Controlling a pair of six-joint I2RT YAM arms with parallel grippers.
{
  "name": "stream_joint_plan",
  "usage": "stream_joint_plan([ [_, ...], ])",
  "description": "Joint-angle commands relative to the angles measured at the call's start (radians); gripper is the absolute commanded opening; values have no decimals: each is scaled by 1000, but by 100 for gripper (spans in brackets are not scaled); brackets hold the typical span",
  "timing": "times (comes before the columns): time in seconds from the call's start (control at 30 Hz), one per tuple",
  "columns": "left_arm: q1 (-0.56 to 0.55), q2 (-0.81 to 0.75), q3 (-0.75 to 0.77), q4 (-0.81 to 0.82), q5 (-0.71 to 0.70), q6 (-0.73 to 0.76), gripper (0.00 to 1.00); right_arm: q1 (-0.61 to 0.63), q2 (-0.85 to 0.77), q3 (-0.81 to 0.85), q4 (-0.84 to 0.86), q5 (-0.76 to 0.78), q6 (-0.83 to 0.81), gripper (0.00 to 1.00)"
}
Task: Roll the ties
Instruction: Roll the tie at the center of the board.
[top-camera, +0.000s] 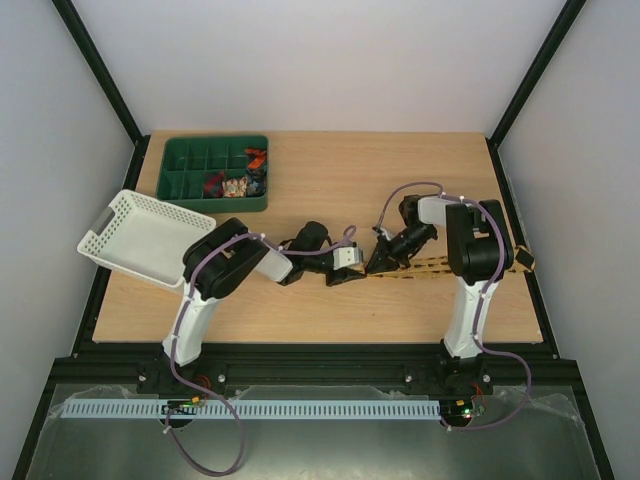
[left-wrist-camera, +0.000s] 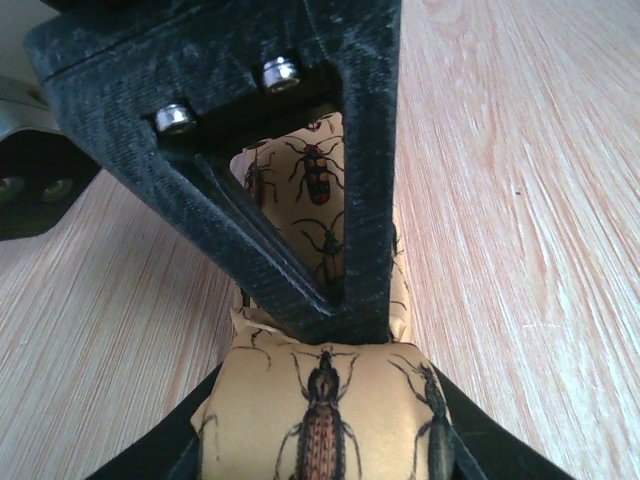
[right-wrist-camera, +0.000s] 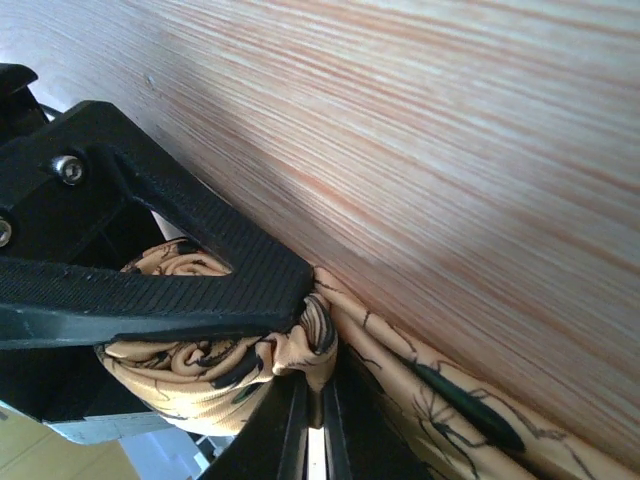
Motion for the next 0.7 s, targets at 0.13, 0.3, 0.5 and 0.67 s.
stream_joint_plan([
  [0.13,4,8,-50,-302,-108,61,30,-17,-39,-18,44,113,-9,30],
  [0.3,7,3,-38,-396,-197,3,31,-22,-139,-41,18,-34,-29,53],
  [0.5,7,3,-5,-457,-212,-31,33,-4,-173,-81,71,-155,40,60],
  [0.67,6,-3,-9,-455,-211,-39,34,29,-145,-79,123,-78,65,45],
])
